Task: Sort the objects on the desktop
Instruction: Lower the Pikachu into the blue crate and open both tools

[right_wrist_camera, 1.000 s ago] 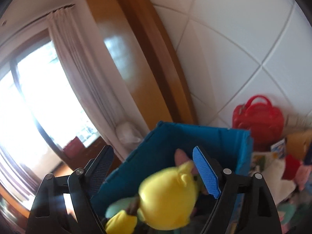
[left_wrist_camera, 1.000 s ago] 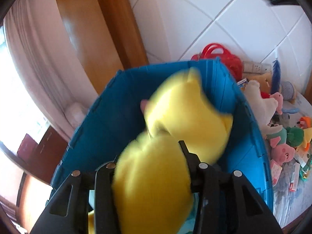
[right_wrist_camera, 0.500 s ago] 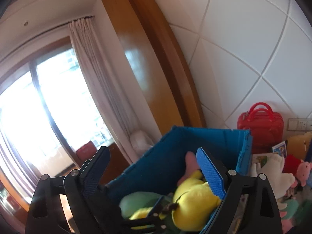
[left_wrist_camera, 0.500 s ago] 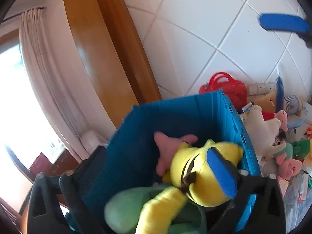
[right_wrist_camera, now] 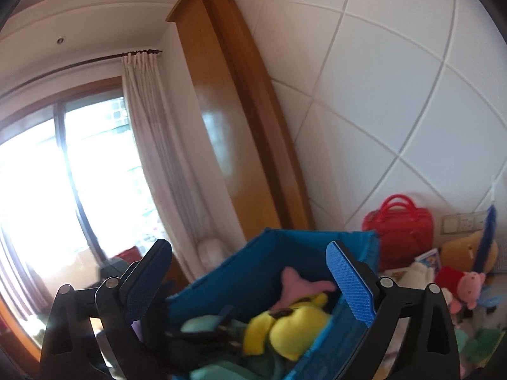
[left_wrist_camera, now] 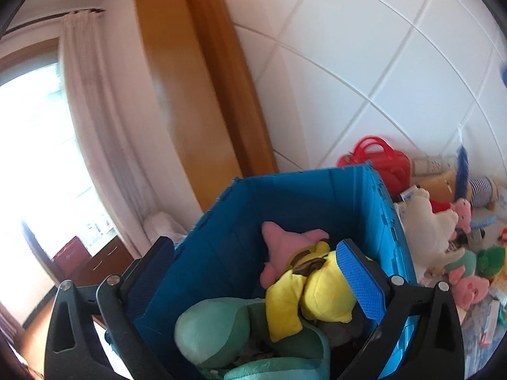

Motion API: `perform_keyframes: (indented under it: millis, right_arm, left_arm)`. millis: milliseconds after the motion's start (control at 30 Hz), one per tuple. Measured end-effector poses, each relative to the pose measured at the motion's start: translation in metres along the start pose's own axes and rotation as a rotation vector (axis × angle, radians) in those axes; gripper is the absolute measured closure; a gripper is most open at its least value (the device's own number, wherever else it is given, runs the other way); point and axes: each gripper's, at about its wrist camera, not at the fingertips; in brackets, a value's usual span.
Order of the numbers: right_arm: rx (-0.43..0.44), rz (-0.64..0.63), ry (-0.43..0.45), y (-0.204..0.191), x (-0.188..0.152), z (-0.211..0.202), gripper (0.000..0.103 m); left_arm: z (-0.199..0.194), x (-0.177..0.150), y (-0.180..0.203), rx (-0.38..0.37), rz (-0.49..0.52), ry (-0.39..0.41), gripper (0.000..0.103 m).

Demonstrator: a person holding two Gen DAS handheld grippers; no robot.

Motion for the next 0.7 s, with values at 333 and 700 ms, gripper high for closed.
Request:
perform_keyframes:
  millis: [333,700]
  right_arm:
    - [-0.005,-0.103,-0.014,-0.001,-0.037,-0.038,0.004]
    - [0.024,-0.223,-0.078,-0.007,-0.087,-0.092,0.004]
  left_arm:
    - [-0.045,-0.016,0.000,0.113,-0.050,0.008,0.000]
    - [-0.113,-0.065,0.012,0.202,-0.105,-0.036,0.000]
Point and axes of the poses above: each gripper's, at about its wrist camera, not at the fingertips, and z roughly the way its jaws point, y to its right, x to its top, and after that the axes turned 2 degrees about y, right-handed
